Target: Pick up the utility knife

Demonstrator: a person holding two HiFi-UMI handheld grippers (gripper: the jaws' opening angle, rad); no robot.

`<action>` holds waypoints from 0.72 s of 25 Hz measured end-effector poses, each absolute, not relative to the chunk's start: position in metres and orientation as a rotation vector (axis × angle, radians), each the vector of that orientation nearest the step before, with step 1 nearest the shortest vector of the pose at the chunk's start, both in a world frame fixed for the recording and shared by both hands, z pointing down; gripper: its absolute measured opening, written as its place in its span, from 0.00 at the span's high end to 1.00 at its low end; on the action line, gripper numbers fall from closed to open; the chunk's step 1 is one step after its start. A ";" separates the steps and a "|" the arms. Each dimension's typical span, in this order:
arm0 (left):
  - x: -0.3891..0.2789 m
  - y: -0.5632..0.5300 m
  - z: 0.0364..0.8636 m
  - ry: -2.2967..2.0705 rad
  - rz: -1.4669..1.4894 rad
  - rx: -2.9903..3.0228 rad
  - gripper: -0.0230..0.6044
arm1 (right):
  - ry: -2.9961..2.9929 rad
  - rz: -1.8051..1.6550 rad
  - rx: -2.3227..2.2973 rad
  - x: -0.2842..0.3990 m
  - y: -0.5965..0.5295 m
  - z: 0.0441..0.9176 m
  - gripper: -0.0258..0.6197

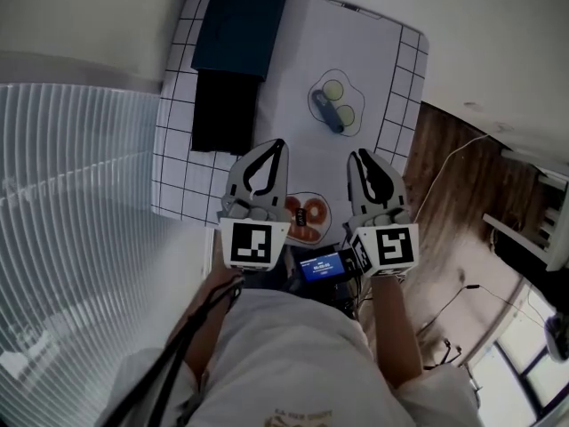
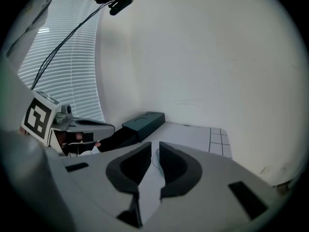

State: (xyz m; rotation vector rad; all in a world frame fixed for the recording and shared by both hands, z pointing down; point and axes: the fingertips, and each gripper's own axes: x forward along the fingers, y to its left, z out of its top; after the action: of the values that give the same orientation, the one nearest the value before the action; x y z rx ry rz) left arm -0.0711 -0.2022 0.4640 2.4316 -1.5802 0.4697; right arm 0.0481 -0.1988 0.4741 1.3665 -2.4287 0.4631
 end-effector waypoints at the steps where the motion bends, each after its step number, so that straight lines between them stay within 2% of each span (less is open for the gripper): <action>1: -0.070 -0.204 0.468 -1.574 0.477 2.428 0.96 | -2.419 0.474 1.362 0.049 -0.201 0.480 0.89; 12: -0.058 -0.215 0.517 -1.484 0.556 2.400 0.96 | -2.304 0.564 1.292 0.046 -0.224 0.546 0.85; 18: -0.056 -0.221 0.527 -1.459 0.560 2.391 0.96 | -2.232 0.627 1.253 0.046 -0.232 0.573 0.77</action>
State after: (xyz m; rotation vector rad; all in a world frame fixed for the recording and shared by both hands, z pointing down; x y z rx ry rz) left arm -0.0563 -0.2211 0.5272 2.3908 -1.4589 0.5604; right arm 0.0461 -0.2325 0.5727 1.2528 -2.2323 0.6274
